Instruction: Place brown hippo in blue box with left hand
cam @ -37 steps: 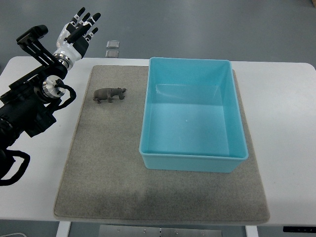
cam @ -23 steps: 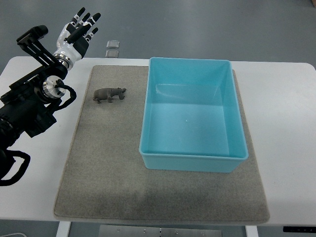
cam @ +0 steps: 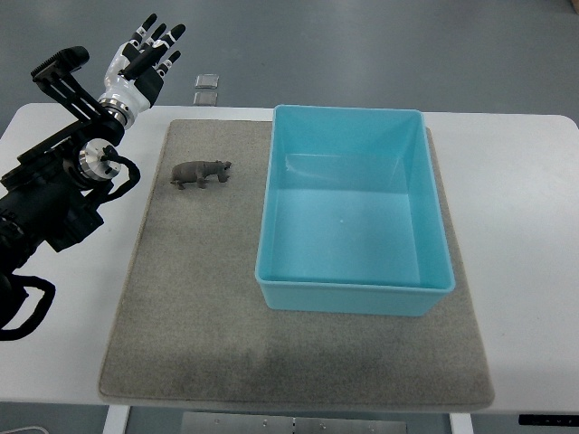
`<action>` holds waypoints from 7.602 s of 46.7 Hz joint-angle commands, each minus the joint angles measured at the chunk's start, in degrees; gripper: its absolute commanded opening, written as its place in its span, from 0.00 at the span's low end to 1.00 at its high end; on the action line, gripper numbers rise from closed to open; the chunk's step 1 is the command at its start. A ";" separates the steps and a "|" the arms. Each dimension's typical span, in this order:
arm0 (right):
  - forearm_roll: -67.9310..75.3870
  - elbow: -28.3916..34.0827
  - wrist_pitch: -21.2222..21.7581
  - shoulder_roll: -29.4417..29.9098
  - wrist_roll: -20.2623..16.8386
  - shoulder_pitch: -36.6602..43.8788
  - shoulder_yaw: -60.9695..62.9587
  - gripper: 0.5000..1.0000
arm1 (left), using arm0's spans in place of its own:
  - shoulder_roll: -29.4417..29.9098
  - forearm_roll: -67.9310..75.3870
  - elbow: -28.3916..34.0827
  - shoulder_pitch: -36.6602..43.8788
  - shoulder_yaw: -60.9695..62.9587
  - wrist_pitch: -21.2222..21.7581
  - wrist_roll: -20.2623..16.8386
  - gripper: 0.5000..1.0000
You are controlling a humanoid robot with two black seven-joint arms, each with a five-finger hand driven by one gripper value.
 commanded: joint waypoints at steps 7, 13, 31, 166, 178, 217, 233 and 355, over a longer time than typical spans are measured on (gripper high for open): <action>0.00 0.00 0.03 0.00 0.00 0.00 0.00 0.87 | 0.17 0.68 -0.52 -0.04 0.64 0.95 0.23 0.98; 0.00 0.00 0.03 0.00 0.00 0.00 0.00 0.87 | 0.61 1.65 -3.94 -0.39 1.87 1.30 0.40 0.98; 0.00 0.00 -0.06 0.00 0.00 0.00 0.00 0.87 | 4.30 8.23 -13.35 -1.18 9.25 5.96 0.40 0.98; 0.00 0.00 -0.06 0.00 0.00 0.00 0.00 0.87 | 21.62 77.85 -30.58 -12.61 38.61 3.32 0.40 0.64; 0.00 0.00 -0.06 0.00 0.00 0.00 0.00 0.87 | 21.53 78.64 -30.76 -12.52 38.61 3.41 0.40 0.41; 0.00 0.00 0.03 0.00 0.00 0.00 0.00 0.87 | 21.27 77.50 -31.20 -15.86 37.38 8.95 0.23 0.00; 0.00 0.00 0.03 0.00 0.00 0.00 0.00 0.87 | 16.96 77.68 -31.20 -16.65 30.96 11.85 0.14 0.00; 0.00 0.00 -0.06 0.00 0.00 0.00 0.00 0.87 | 5.62 47.21 -4.57 -12.61 28.15 17.04 -0.12 0.92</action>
